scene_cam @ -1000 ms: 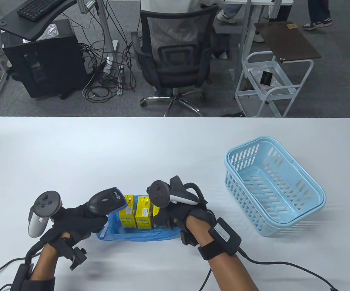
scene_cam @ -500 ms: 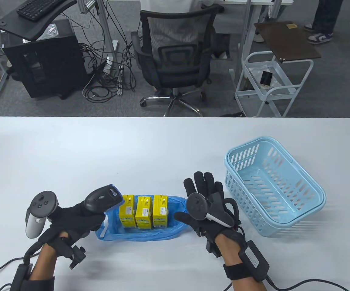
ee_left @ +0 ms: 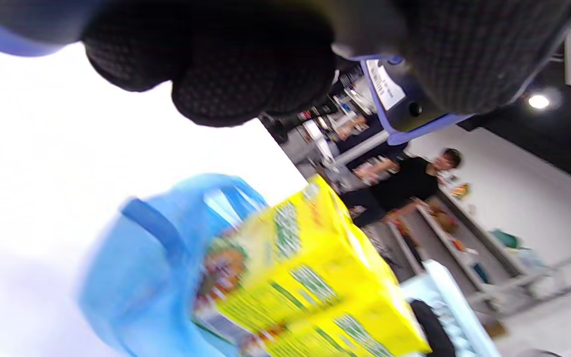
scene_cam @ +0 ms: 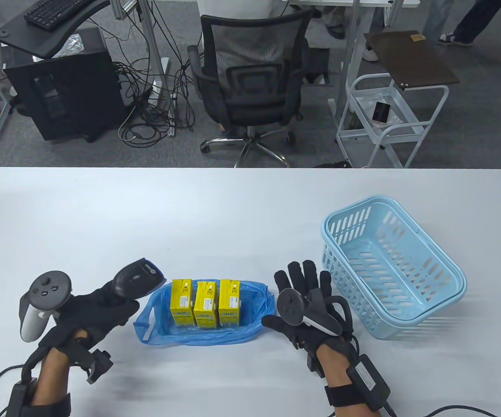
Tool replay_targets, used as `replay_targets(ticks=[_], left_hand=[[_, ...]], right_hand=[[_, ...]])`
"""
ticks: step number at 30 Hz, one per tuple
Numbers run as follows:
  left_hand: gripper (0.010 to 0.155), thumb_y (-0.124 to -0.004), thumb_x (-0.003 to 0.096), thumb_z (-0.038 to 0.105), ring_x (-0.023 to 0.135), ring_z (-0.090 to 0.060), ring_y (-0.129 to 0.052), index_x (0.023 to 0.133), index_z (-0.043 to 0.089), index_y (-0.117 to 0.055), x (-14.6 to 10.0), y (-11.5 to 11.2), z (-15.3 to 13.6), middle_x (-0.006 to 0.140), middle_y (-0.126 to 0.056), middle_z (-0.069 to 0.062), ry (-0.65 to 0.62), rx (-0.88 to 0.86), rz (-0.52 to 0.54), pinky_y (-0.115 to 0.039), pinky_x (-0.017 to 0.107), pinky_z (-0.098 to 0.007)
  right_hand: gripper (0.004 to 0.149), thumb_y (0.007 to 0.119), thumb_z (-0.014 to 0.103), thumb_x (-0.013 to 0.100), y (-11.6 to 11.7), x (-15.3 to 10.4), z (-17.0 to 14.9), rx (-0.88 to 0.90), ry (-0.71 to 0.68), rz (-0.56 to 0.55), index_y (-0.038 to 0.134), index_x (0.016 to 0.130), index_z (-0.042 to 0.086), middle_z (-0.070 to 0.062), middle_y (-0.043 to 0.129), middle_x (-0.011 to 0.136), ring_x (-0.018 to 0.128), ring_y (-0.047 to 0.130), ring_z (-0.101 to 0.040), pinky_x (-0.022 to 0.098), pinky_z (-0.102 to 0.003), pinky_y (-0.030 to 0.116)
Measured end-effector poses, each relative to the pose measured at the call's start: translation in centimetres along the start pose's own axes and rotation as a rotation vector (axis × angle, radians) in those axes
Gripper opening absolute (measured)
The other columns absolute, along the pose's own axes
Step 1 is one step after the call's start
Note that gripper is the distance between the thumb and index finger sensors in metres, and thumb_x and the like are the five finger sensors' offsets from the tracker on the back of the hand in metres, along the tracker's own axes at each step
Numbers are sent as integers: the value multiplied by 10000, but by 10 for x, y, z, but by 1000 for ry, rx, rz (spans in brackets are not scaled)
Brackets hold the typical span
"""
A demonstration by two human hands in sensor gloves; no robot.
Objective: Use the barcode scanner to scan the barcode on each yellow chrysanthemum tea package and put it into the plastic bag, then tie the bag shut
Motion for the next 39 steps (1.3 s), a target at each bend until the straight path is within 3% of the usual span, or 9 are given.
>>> replay_targets(ticks=[4,9,12,15,18,21,29,33,39], left_hand=[[808,-766,427,580,657,-278,-945,1063,241,-402,-10,13,-8,895,-798,25,61,-25,58,-787,547,-493],[856,-692,495,474,868,-351,-667,1022,212,-70,0,14,-40,1052,-440,-44,262,23,153,-594,689,-561],[857,-729,478,401,881,-357,-656,1013,201,-91,6,21,-67,1053,-425,-60,473,216,309,-604,694,-562],[864,-753,457,395,866,-352,-703,1021,200,-129,6,25,-81,1047,-472,-67,602,361,405,-653,680,-552],[863,-770,447,385,854,-360,-723,1024,190,-159,4,19,-96,1038,-498,-78,743,542,405,-672,666,-559],[860,-774,443,381,851,-367,-727,1025,182,-173,-1,19,-111,1035,-507,-84,845,552,384,-678,660,-564],[853,-760,448,369,861,-395,-701,1023,166,-164,-12,27,-131,1041,-488,-107,926,450,382,-660,664,-581],[895,-784,442,392,873,-382,-701,1021,177,-137,-13,29,-133,1042,-493,-80,976,591,391,-659,675,-572],[941,-810,429,456,910,-413,-671,1023,183,-135,-17,33,-135,1062,-466,-87,990,581,419,-645,680,-588]], right_hand=[[957,576,751,290,-1,0,0,20,-1,-9,178,1014,268,-121,119,1116,1007,56,-464,703,-691,148],[951,586,744,294,0,0,5,81,-31,2,195,1016,266,-120,139,1119,1008,67,-465,704,-690,155],[948,587,743,295,-2,-1,9,101,-48,-4,203,1018,264,-121,147,1121,1009,72,-466,704,-690,160],[942,597,736,300,-1,-1,9,101,-51,-1,212,1018,263,-121,153,1121,1010,78,-465,704,-690,163],[935,602,731,305,-1,-1,7,98,-44,-1,218,1018,264,-120,183,1118,1009,84,-468,703,-690,168],[933,603,729,306,-4,-3,4,116,-33,-8,223,1019,262,-122,184,1120,1010,86,-468,702,-692,170],[924,599,721,314,-1,-3,3,196,-46,28,225,1020,258,-128,185,1118,1006,92,-475,698,-696,177],[925,599,723,313,0,-4,3,210,-45,37,228,1020,256,-129,186,1118,1005,94,-476,696,-698,179],[925,602,723,313,-1,-4,0,213,-39,32,233,1021,256,-130,192,1119,1006,101,-478,697,-700,183]])
Point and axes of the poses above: the tracker on the back of each hand, its own z axis roughly to the thumb side, its own x axis roughly from the wrist to the fingertips, y = z × x, the point moved 5 cm from there along x, roughly from the wrist to the fingertips
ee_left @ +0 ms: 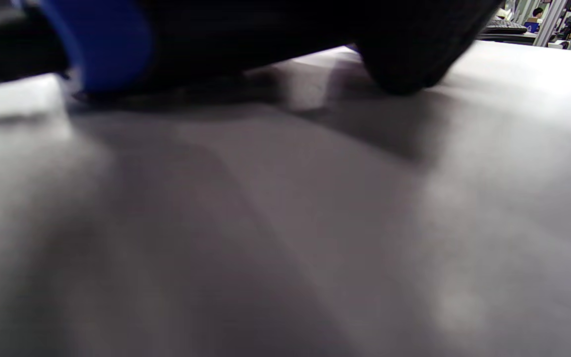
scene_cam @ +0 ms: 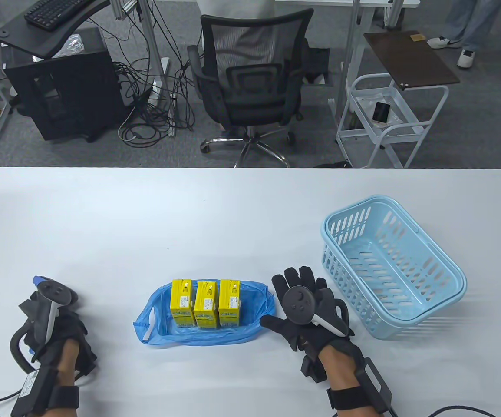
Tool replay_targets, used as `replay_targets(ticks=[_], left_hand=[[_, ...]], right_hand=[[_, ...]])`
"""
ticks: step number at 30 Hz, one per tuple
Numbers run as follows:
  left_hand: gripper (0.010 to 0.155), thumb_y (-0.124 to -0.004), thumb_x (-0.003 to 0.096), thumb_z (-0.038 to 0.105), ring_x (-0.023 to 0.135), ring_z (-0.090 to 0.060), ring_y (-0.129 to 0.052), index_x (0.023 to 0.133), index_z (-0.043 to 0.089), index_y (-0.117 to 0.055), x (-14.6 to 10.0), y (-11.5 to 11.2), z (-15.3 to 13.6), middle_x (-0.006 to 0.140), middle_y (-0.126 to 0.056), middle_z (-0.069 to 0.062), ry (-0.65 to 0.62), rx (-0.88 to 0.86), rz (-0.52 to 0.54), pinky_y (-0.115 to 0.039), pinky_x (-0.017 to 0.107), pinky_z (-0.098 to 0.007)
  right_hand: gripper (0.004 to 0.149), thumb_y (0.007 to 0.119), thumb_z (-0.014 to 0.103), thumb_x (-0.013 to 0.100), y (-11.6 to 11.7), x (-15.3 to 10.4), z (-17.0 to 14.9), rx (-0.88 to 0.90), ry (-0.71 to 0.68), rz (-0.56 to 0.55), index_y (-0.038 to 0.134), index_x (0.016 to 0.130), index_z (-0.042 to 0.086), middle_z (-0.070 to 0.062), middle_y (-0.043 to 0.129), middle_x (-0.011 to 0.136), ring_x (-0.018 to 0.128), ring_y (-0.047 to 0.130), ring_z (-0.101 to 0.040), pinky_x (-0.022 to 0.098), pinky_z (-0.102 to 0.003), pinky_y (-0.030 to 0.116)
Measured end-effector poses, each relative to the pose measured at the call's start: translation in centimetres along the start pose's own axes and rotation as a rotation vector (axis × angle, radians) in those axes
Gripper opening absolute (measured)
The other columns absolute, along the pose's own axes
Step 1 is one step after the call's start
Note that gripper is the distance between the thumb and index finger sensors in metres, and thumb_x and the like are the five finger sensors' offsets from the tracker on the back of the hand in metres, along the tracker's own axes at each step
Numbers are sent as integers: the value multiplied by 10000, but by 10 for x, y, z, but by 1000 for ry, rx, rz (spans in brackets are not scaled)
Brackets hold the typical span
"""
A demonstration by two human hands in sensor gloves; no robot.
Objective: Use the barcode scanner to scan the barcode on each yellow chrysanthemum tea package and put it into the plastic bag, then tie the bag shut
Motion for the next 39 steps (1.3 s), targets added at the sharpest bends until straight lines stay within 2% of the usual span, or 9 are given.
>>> replay_targets(ticks=[3,7,10,12,15,18,22,26,39], left_hand=[[996,-834,395,505,985,-500,-522,1028,159,-148,-10,10,5,1100,-364,-155,-31,-33,26,-595,690,-613],[1007,-839,382,542,1018,-547,-373,1043,156,-183,-40,39,24,1122,-273,-186,-193,-112,104,-527,707,-643],[992,-794,388,593,1057,-494,-155,1058,253,-147,-74,63,54,1144,-137,-122,-536,-205,157,-406,766,-637],[984,-774,359,647,1086,-410,-60,1063,345,-156,-98,74,66,1165,-64,-17,-667,-222,263,-319,811,-614],[989,-686,301,758,1090,-343,29,1054,441,-129,-125,75,82,1168,-3,75,-803,-129,396,-220,835,-586],[989,-625,266,801,1078,-301,66,1042,476,-106,-135,62,96,1154,32,111,-849,-44,438,-174,828,-579],[1037,-522,190,882,1066,-297,101,1036,491,-69,-128,37,108,1148,54,104,-837,111,365,-164,810,-602],[1047,-500,190,892,1060,-321,95,1038,469,-54,-114,18,107,1146,56,60,-794,163,248,-173,794,-625],[1058,-488,197,880,1029,-340,111,1065,394,-130,-103,-2,105,1156,-25,13,-798,137,29,-150,762,-645]], right_hand=[[926,604,723,313,-1,0,-1,-2,4,-1,232,1021,256,-131,192,1119,1006,101,-479,697,-700,183],[925,607,721,313,-4,0,-3,-14,12,-17,233,1021,257,-132,188,1118,1007,96,-476,698,-700,180],[926,604,723,312,-10,0,-3,-83,17,-58,230,1021,260,-134,173,1113,1007,91,-476,702,-700,183],[929,601,726,310,-15,-1,-3,-107,31,-91,225,1021,261,-139,127,1113,1007,87,-476,705,-701,185],[937,589,739,306,-21,-4,1,-162,39,-152,214,1023,267,-142,92,1106,1009,82,-478,709,-702,194],[952,577,763,294,-24,-6,3,-187,38,-175,209,1027,279,-134,41,1099,1012,72,-478,712,-707,197],[983,549,810,263,-24,-5,2,-222,47,-185,208,1032,301,-119,17,1101,1021,70,-472,715,-716,205],[977,541,815,267,-19,-4,-2,-258,68,-166,209,1032,306,-118,30,1106,1023,87,-475,715,-716,224],[988,529,810,278,-3,2,-11,-191,110,-66,174,1027,273,-133,28,1100,1006,59,-481,709,-713,222]])
Point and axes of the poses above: the tracker on the back of each hand, its own z axis roughly to the thumb side, its own x axis roughly from the wrist to the fingertips, y = z × x, the point moved 5 cm from there along x, roughly from the wrist to the fingertips
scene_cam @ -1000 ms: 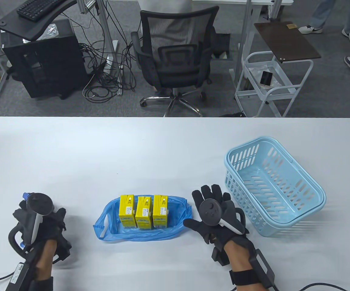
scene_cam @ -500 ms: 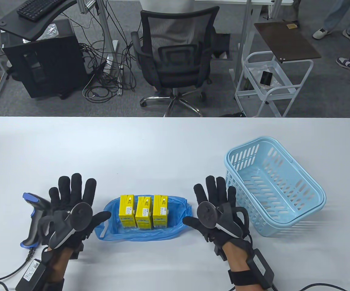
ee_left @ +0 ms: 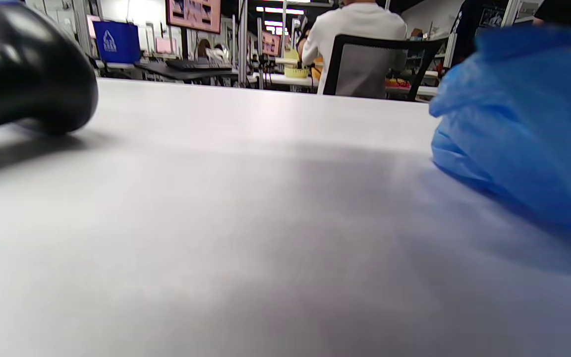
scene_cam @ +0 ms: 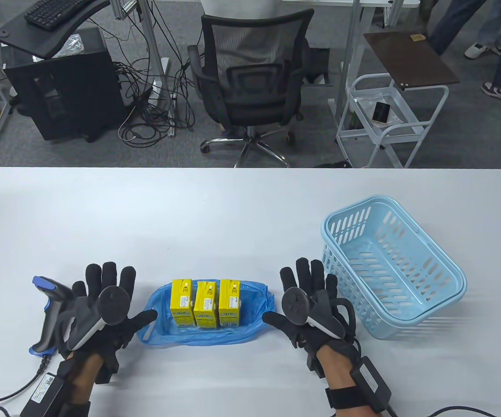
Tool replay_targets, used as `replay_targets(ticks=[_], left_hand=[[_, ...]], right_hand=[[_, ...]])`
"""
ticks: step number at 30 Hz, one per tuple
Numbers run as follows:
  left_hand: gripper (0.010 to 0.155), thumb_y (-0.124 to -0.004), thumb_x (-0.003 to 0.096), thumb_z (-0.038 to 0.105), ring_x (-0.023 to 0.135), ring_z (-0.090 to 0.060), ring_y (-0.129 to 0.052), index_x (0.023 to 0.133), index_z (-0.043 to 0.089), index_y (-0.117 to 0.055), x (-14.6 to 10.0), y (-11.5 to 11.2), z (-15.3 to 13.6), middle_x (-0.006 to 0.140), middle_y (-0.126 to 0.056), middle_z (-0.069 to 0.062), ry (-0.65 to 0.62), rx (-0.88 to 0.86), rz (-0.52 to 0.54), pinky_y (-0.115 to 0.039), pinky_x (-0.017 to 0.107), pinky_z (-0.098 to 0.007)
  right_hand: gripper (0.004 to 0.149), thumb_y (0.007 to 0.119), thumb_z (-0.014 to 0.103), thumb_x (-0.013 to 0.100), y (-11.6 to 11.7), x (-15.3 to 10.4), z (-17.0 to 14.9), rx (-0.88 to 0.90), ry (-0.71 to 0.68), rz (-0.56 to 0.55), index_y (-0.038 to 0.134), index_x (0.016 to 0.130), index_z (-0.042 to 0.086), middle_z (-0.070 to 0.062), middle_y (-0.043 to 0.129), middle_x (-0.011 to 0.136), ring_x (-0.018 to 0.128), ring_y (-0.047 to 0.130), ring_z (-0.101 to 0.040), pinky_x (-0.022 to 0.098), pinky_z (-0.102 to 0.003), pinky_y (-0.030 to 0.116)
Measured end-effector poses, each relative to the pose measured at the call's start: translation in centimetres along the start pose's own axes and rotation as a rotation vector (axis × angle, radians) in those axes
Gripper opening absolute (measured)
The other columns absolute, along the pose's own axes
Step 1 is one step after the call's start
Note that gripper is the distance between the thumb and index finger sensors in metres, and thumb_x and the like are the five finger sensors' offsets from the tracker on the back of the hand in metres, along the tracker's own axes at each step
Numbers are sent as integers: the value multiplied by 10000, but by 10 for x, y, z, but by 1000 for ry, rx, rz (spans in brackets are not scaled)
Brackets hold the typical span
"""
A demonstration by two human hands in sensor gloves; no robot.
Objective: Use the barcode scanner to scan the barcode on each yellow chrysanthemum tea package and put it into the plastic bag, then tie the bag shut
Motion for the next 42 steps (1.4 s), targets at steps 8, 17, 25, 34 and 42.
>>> replay_targets(ticks=[8,17,25,34,42], left_hand=[[1060,-448,242,856,1011,-400,35,1059,183,-499,6,-37,-6,1167,-160,-72,44,-243,-329,-201,735,-645],[647,-683,373,681,1049,-473,-233,817,218,-766,8,-42,-14,1137,-450,-92,51,-652,-431,-349,743,-630],[439,-739,429,547,1032,-437,-518,758,265,-806,8,-30,-12,1052,-673,-27,7,-822,-399,-509,729,-612],[431,-736,418,518,777,-311,-938,758,263,-809,6,-21,-20,780,-955,39,37,-1070,-336,-749,629,-553],[431,-733,422,516,788,-306,-931,770,271,-800,5,-21,-19,792,-951,43,22,-1122,-331,-739,638,-548]], right_hand=[[991,462,822,277,34,5,-6,66,38,263,578,987,141,-152,162,1117,990,65,-480,688,-711,216],[880,690,738,312,56,6,-1,324,2,418,483,1004,236,-176,174,1108,975,106,-521,689,-707,242],[827,782,577,376,41,7,4,801,3,390,342,1018,300,-221,351,1095,987,252,-544,678,-708,267],[790,824,402,401,29,10,0,1180,140,211,319,996,281,-16,821,882,901,786,-366,701,-629,528],[747,873,335,384,30,12,12,1264,107,252,452,980,181,-39,700,964,950,658,-411,698,-648,495]])
Point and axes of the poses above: the tracker on the back of each hand, its own z axis roughly to the thumb side, its own x axis roughly from the wrist to the fingertips, y = z × x, the point moved 5 cm from there along x, roughly from the wrist to the fingertips
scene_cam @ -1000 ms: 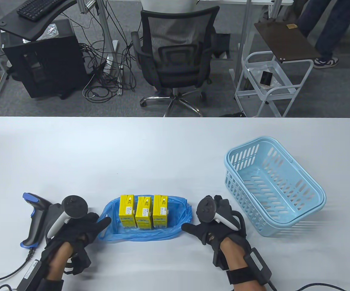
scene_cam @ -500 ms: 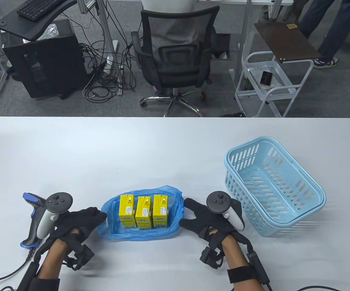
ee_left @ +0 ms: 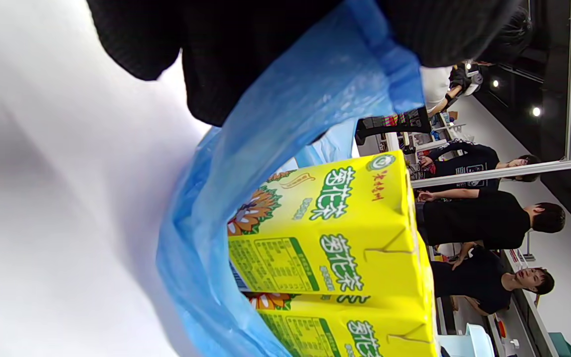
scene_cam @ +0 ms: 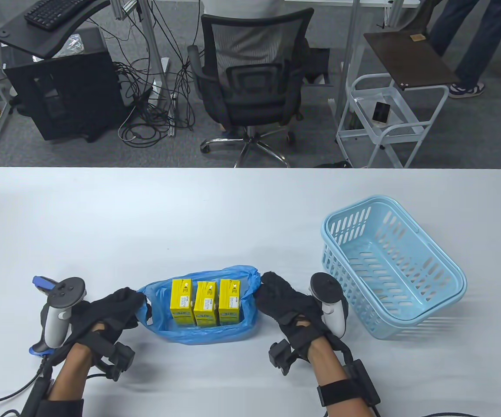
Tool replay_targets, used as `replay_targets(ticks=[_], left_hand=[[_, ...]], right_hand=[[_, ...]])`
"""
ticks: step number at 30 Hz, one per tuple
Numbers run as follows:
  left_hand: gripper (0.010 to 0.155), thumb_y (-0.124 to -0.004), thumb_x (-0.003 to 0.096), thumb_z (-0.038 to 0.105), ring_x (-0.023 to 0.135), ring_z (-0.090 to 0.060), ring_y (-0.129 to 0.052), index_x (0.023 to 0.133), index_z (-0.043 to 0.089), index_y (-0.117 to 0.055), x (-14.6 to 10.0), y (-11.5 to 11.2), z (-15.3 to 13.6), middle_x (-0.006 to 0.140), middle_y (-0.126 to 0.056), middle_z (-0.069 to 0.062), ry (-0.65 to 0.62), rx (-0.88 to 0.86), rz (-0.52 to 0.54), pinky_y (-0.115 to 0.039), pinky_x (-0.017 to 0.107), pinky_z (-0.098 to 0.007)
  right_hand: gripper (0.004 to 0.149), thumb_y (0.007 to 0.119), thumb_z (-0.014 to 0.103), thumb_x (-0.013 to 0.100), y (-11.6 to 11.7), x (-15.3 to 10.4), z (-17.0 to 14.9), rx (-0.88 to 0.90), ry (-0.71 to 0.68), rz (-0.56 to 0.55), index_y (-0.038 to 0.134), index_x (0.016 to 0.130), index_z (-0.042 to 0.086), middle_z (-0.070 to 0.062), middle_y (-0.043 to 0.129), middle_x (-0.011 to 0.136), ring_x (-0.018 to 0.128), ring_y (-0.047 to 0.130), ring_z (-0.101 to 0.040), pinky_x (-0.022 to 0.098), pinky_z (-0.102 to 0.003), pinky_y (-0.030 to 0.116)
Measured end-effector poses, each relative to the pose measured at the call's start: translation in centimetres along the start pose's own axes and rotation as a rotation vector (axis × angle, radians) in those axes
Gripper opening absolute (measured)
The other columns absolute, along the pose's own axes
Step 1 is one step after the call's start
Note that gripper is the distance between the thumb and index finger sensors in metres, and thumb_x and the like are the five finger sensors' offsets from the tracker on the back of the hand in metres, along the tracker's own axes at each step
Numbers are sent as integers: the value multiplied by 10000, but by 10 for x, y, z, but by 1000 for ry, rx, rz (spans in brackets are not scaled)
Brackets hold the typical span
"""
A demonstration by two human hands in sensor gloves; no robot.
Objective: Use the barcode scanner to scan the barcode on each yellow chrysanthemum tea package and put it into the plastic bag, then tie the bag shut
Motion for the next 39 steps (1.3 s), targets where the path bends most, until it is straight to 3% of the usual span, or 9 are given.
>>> replay_targets(ticks=[4,7,10,15,21,28,30,34,39], left_hand=[[433,-731,424,516,804,-308,-913,776,272,-795,1,-3,0,803,-940,43,-9,-3,-25,-721,648,-553],[432,-729,425,517,810,-308,-906,776,274,-792,2,-3,0,808,-934,44,-15,-4,-32,-716,653,-553],[432,-729,426,517,810,-312,-903,776,271,-793,1,-5,0,808,-933,43,-12,-8,-39,-712,653,-555],[434,-725,427,522,808,-307,-904,777,274,-789,0,-3,3,806,-931,45,-28,-23,-34,-713,655,-552],[435,-719,427,534,785,-289,-926,781,287,-780,-9,2,20,795,-935,55,-145,-122,-29,-729,653,-541],[443,-716,442,553,768,-258,-968,798,295,-774,-34,24,62,775,-965,83,-307,-462,-40,-772,648,-505],[457,-725,443,550,750,-253,-988,803,271,-772,-38,29,68,749,-980,87,-263,-478,-28,-693,700,-545],[490,-756,450,541,640,-176,-1072,853,265,-719,-42,27,68,639,-1014,164,-141,-574,4,-733,690,-512],[714,-773,462,524,668,-151,-1060,1018,189,-478,-48,23,76,670,-972,207,-170,-570,9,-726,698,-517]], right_hand=[[778,888,382,378,7,5,1,162,12,16,445,987,186,-40,699,972,953,663,-403,702,-651,483],[918,893,533,335,0,7,-3,123,58,-98,381,1007,176,-36,724,951,922,718,-390,698,-660,485],[1006,895,587,299,0,11,-8,60,133,-163,344,1009,134,-33,773,881,848,804,-377,685,-655,525],[801,890,377,379,-10,10,-11,35,182,-271,433,980,108,32,844,746,732,920,-304,660,-617,620],[723,869,323,388,-22,-8,26,47,-5,-315,470,964,145,69,839,736,703,964,-245,654,-569,686],[726,859,317,405,-27,-46,111,108,-391,-260,442,984,179,87,821,772,752,960,-236,689,-543,684],[725,857,290,408,-30,-53,129,152,-444,-253,433,985,175,70,807,791,720,987,-222,688,-517,703],[744,873,270,391,-27,-57,147,121,-472,-292,435,986,182,71,807,799,678,1012,-193,671,-482,739],[805,889,251,389,-22,-60,152,260,-502,-225,369,1000,175,-9,698,937,640,1015,-153,677,-496,728]])
Point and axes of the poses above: the tracker on the back of each hand, its own z axis roughly to the thumb side, its own x axis roughly from the wrist to the fingertips, y = z × x, the point moved 5 cm from there along x, roughly from the wrist to the fingertips
